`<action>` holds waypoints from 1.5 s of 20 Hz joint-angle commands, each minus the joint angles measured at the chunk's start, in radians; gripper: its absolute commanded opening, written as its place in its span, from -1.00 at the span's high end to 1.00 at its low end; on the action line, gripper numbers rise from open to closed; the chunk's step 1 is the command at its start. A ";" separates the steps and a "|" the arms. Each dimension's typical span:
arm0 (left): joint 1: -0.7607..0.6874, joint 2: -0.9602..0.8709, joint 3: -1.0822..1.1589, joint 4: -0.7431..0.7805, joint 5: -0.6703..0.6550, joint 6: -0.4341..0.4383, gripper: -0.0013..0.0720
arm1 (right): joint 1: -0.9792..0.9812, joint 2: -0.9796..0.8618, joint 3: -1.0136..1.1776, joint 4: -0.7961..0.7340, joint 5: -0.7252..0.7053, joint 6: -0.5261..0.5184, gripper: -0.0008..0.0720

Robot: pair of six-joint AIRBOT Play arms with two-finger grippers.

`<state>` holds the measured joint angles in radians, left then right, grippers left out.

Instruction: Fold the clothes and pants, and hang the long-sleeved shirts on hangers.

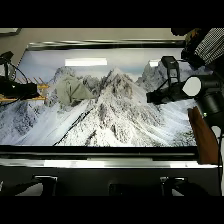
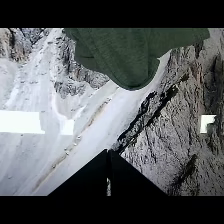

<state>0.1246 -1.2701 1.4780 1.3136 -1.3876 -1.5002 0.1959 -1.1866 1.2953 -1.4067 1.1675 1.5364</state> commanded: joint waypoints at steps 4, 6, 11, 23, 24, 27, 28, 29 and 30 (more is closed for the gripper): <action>-0.003 -0.050 0.000 0.000 0.014 -0.074 -0.29 | 0.001 0.000 0.001 0.003 -0.017 0.000 0.86; -0.009 -0.071 0.000 -0.013 0.086 -0.082 -0.89 | 0.001 0.000 0.001 0.003 -0.010 0.000 0.85; -0.104 -0.257 0.060 -0.045 0.309 -0.014 -0.89 | 0.001 0.000 0.001 0.008 -0.005 0.061 0.10; -0.183 -0.611 0.245 -0.247 0.153 -0.010 0.92 | 0.001 0.001 0.001 0.008 0.016 0.155 0.08; -0.198 -0.606 0.266 -0.290 0.089 0.011 0.92 | 0.001 0.003 0.001 0.008 0.030 0.155 0.08; -0.315 -0.550 0.297 -0.346 -0.013 0.012 0.92 | 0.001 0.024 0.001 0.003 0.073 0.153 0.08; -0.370 -0.526 0.297 -0.371 -0.010 0.011 0.92 | 0.001 0.037 0.001 -0.005 0.089 0.147 0.10; -0.433 -0.507 0.297 -0.404 0.000 0.006 0.92 | 0.001 0.051 0.001 -0.019 0.105 0.142 0.10; -0.499 -0.496 0.297 -0.430 0.010 -0.027 0.92 | 0.001 0.066 0.001 -0.039 0.122 0.142 0.10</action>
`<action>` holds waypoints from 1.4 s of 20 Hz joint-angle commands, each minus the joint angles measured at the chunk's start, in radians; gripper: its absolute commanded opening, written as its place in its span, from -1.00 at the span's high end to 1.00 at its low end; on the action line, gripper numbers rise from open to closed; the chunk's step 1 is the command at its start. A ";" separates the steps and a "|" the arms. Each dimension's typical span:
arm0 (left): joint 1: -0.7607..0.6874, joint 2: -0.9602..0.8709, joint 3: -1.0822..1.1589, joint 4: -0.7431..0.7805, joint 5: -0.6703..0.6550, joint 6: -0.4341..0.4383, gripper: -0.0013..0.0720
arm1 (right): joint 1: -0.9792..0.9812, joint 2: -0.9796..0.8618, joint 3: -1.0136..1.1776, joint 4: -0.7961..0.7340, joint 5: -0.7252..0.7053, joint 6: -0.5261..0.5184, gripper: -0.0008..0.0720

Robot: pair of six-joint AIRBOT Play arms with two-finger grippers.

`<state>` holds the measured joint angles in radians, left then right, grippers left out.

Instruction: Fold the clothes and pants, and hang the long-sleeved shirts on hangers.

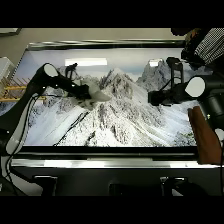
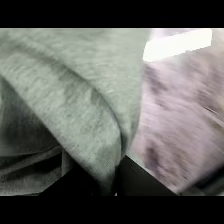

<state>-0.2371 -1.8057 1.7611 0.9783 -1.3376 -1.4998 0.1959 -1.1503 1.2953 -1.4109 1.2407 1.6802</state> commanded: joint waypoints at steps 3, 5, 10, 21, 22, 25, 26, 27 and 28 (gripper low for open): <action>-0.326 0.025 0.013 -0.105 0.044 -0.109 0.92 | 0.001 0.079 0.001 -0.094 0.104 -0.002 0.10; -0.438 -0.011 0.013 -0.095 0.158 -0.109 0.92 | 0.001 0.110 0.001 -0.117 0.139 -0.002 0.10; -0.526 -0.118 0.013 -0.095 0.254 -0.134 0.30 | 0.001 0.136 -0.002 -0.163 0.202 -0.066 0.09; 0.020 0.245 0.017 0.156 -0.111 -0.120 -0.13 | -0.408 -0.077 0.080 0.270 0.180 -0.065 -0.29; 0.064 0.272 0.017 0.156 -0.111 -0.121 -0.13 | -0.469 -0.094 0.042 0.302 0.185 -0.098 -0.54; 0.167 0.315 0.017 0.156 -0.111 -0.121 -0.11 | -0.555 -0.112 -0.153 0.319 0.124 -0.195 -0.54; 0.189 0.315 0.017 0.156 -0.114 -0.123 -0.11 | -0.554 -0.112 -0.224 0.319 0.085 -0.215 -0.54; 0.201 0.315 0.016 0.156 -0.114 -0.124 -0.11 | -0.552 -0.112 -0.288 0.337 0.044 -0.243 -0.54; 0.209 0.314 0.015 0.156 -0.113 -0.124 -0.11 | -0.553 -0.112 -0.350 0.380 -0.006 -0.266 -0.54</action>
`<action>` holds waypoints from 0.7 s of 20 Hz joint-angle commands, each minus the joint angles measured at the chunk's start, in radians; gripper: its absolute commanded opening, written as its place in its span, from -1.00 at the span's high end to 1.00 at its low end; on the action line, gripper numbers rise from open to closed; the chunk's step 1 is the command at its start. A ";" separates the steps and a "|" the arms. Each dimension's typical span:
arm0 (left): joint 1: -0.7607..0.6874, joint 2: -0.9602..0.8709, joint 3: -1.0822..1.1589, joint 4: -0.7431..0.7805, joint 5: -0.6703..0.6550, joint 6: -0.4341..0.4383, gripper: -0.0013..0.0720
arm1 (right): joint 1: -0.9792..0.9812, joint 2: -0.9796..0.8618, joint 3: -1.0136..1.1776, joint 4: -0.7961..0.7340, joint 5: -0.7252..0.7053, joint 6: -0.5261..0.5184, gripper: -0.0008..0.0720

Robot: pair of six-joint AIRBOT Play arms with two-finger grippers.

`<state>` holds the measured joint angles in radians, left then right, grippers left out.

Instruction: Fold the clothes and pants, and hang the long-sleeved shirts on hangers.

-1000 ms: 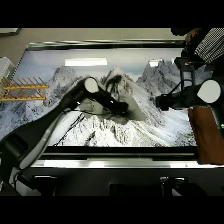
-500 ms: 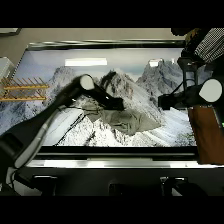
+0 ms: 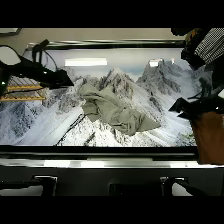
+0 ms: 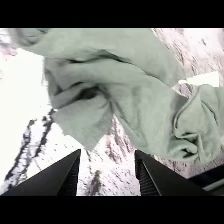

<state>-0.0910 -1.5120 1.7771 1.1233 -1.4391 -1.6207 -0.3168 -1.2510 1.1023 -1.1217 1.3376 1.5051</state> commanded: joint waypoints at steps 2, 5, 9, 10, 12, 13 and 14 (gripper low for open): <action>0.067 0.016 -0.001 0.011 -0.012 -0.004 -0.11 | -0.040 -0.011 -0.262 0.152 -0.196 -0.149 -0.54; 0.067 0.008 -0.001 0.011 -0.012 -0.004 -0.11 | -0.040 -0.015 -0.356 0.192 -0.285 -0.195 -0.54; 0.069 0.007 -0.002 0.012 -0.031 -0.010 -0.12 | -0.031 -0.070 -0.401 0.386 -0.362 -0.313 -0.54; 0.074 0.007 -0.002 0.012 -0.039 -0.002 -0.12 | -0.008 -0.095 -0.400 0.428 -0.381 -0.333 -0.51; 0.100 0.010 -0.004 0.019 -0.035 0.003 -0.12 | 0.061 -0.144 -0.400 0.437 -0.410 -0.339 -0.29; 0.116 0.013 -0.016 0.023 -0.032 0.020 -0.12 | 0.092 -0.159 -0.400 0.430 -0.414 -0.338 0.09; 0.135 0.016 -0.039 0.023 -0.033 0.041 -0.14 | 0.108 -0.161 -0.400 0.433 -0.421 -0.338 0.67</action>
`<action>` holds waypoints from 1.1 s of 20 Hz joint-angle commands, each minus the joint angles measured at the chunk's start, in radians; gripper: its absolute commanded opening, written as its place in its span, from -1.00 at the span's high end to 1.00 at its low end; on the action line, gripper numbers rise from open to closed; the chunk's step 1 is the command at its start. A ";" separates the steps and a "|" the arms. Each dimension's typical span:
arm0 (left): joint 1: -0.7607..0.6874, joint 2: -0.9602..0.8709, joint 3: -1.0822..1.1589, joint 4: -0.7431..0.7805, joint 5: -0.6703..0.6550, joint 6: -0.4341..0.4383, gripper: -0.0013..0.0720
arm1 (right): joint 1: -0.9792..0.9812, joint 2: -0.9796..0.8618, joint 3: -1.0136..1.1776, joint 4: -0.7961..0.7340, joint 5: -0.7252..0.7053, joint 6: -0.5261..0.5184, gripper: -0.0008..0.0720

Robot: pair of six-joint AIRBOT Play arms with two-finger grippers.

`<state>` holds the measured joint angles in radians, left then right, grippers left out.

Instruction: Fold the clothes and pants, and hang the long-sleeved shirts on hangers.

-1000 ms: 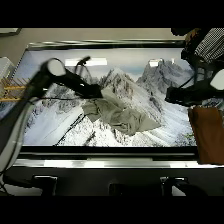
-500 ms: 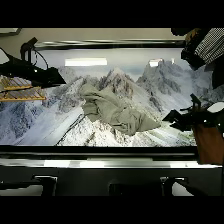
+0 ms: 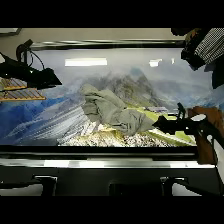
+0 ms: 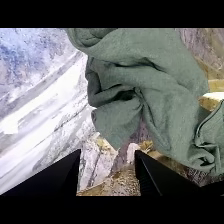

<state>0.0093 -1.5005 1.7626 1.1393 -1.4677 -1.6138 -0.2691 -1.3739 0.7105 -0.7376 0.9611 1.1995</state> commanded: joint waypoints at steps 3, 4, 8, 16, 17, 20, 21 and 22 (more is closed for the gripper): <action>0.090 0.011 -0.172 0.003 0.037 0.102 -0.54 | 0.060 0.021 -0.007 0.042 -0.083 -0.032 0.86; 0.100 0.010 -0.243 -0.013 0.089 0.129 -0.54 | 0.060 0.054 -0.003 0.022 -0.083 -0.020 0.86; 0.080 -0.016 -0.504 -0.251 0.369 0.289 -0.54 | 0.060 0.151 0.006 0.001 -0.024 0.042 0.86; -0.061 -0.198 -0.570 -0.487 0.500 0.507 -0.54 | 0.060 0.219 0.006 -0.004 0.058 0.085 0.86; -0.074 -0.208 -0.570 -0.490 0.521 0.507 -0.54 | 0.060 0.221 0.006 -0.005 0.061 0.089 0.86; -0.092 -0.222 -0.561 -0.542 0.560 0.507 0.53 | 0.060 0.237 0.006 -0.003 0.063 0.100 0.86; -0.090 -0.220 -0.543 -0.547 0.547 0.506 0.92 | 0.060 0.252 0.007 -0.002 0.062 0.100 0.86; -0.082 -0.214 -0.512 -0.546 0.521 0.507 0.92 | 0.060 0.270 0.016 -0.004 0.062 0.099 0.86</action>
<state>-0.0673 -1.7081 1.2160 0.6304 -0.9470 -1.1191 -0.2100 -1.1358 0.7177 -0.7422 1.0199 1.2919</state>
